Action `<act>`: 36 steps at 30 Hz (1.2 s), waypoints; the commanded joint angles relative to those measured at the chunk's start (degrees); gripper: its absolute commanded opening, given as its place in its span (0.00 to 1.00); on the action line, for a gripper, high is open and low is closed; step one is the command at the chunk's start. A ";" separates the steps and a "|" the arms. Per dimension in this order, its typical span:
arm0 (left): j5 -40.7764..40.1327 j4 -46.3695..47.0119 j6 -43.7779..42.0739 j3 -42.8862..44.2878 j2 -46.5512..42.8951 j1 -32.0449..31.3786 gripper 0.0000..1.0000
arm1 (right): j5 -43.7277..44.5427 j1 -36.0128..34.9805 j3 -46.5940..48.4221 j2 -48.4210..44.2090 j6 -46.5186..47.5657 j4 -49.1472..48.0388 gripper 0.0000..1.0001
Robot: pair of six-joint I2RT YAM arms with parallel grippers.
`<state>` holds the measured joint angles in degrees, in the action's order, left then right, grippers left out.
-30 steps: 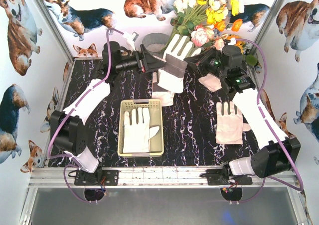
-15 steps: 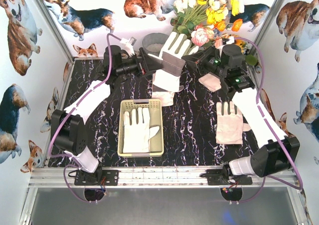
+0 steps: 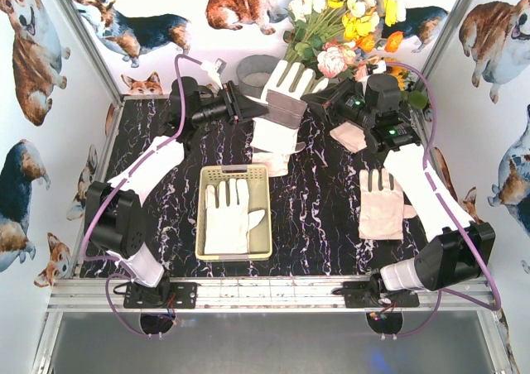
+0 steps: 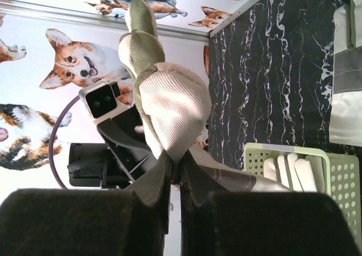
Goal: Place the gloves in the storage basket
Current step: Pair the glove with the glove.
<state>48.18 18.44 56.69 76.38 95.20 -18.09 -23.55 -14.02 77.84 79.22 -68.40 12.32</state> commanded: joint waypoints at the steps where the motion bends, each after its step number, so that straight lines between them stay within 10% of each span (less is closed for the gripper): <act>1: -1.38 -2.72 -3.37 1.63 -0.21 0.00 0.14 | 0.00 -0.12 0.55 0.06 3.32 -0.87 0.00; 5: -3.87 -6.54 -6.16 2.37 -2.59 0.05 0.00 | 1.37 -0.13 0.72 -0.10 5.62 1.72 0.07; 16: -19.66 -26.86 -19.63 5.74 -5.36 0.00 0.00 | 4.60 -0.09 3.45 -0.04 16.59 9.05 0.75; 36: -67.57 -62.30 -33.40 30.52 11.58 -8.33 0.00 | 17.49 -0.12 11.70 1.30 45.65 29.10 0.81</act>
<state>-8.10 -39.09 24.97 102.80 103.02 -23.77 -8.97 -14.15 86.54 79.88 -29.95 40.21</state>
